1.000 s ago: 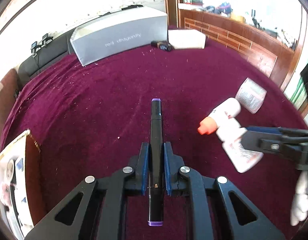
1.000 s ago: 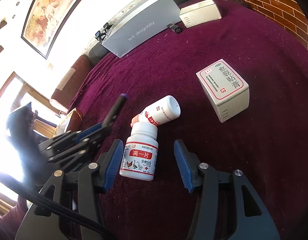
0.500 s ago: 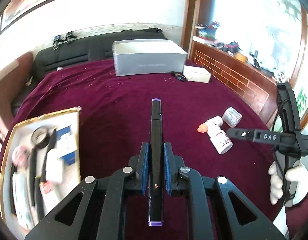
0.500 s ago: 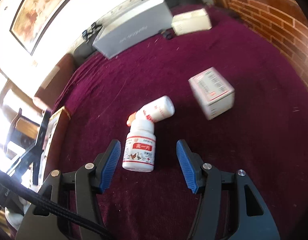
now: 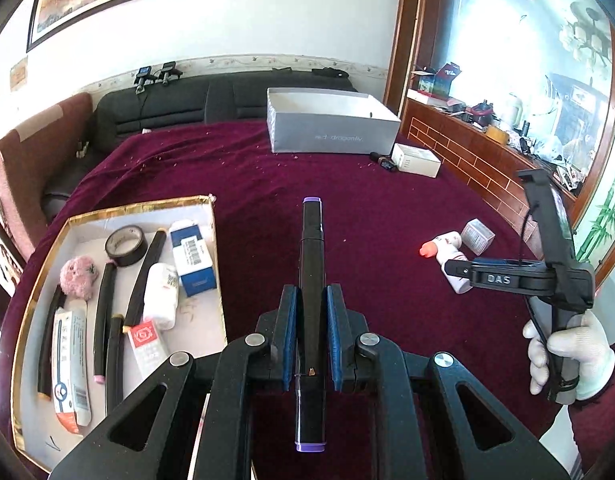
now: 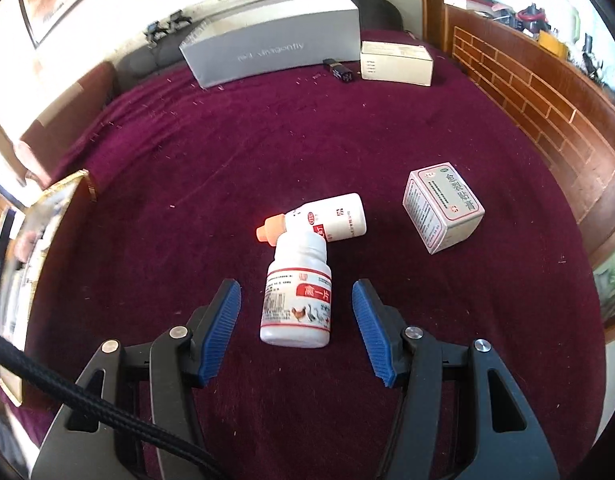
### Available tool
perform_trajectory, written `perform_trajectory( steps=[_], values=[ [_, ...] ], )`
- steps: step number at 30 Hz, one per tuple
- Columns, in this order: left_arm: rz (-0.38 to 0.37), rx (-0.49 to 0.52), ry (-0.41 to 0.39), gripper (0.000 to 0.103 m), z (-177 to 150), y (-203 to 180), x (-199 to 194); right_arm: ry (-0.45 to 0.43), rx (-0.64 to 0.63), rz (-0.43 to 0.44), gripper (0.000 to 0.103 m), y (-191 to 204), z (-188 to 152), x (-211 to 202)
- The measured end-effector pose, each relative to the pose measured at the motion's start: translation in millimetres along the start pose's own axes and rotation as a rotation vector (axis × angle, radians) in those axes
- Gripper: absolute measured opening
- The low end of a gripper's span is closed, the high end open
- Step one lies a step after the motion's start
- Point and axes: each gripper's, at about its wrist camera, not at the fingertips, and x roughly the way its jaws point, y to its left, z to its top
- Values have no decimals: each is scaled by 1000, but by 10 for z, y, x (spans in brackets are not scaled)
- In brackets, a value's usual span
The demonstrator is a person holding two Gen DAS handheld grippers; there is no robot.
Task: Organize objects
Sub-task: 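Carry the pill bottle and purple-capped marker over the tray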
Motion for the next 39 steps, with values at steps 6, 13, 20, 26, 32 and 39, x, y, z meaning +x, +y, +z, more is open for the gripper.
perform_trajectory(
  steps=[6,13,20,26,32,39],
  values=[
    [18,-10,15,12,-77,79,10,32,-91,-132,33,223,-27,121],
    [45,5,3,12,-113,98,-47,26,-81,-111,33,268,-64,40],
    [56,2,1,12,-136,144,-77,-8,-75,-15,33,441,-73,-217],
    [72,0,-9,12,-159,209,-123,-34,-121,42,33,740,-65,-376],
    [92,-10,-15,12,-183,307,-178,-27,-142,123,34,999,-70,-446],
    [120,-28,-18,12,-219,470,-233,-26,-173,187,34,1312,-57,-517]
  ],
)
